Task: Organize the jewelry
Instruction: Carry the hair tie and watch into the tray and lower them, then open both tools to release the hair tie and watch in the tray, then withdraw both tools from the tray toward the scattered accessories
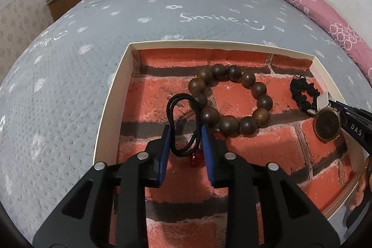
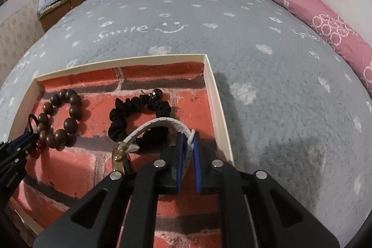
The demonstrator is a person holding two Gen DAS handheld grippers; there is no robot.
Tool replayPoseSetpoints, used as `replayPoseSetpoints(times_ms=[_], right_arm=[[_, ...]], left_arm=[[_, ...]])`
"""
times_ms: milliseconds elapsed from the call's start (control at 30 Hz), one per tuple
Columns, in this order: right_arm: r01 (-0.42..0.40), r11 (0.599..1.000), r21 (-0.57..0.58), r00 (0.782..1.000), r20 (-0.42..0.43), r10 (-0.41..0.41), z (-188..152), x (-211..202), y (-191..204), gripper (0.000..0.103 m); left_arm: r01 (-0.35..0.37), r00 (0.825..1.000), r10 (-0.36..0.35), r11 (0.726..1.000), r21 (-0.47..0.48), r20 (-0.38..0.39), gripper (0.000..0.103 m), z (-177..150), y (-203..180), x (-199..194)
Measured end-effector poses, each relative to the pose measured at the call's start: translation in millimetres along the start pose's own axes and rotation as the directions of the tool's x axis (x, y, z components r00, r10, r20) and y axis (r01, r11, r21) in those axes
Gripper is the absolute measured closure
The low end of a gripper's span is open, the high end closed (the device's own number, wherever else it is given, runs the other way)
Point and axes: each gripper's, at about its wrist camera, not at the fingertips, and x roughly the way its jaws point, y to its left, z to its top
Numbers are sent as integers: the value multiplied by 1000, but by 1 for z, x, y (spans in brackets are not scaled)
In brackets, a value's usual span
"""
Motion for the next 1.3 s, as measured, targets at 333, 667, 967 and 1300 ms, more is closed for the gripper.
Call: replayPoseSetpoints(times_ms=[333, 667, 967, 1300], right_arm=[[-22, 1000, -13, 1000, -12, 22, -6, -12, -4, 84], [-80, 995, -63, 996, 31, 82, -17, -67, -8, 33], [-71, 994, -82, 989, 128, 81, -34, -147, -23, 11], [-37, 997, -63, 982, 183, 48, -88, -215, -48, 8]], left_arm=[[5, 1000, -5, 1000, 0, -16, 33, -4, 1, -11], [49, 999, -49, 998, -32, -12, 10, -20, 14, -71], [48, 997, -49, 999, 15, 65, 5, -33, 34, -162], [48, 990, -50, 999, 17, 129, 5, -80, 52, -238]])
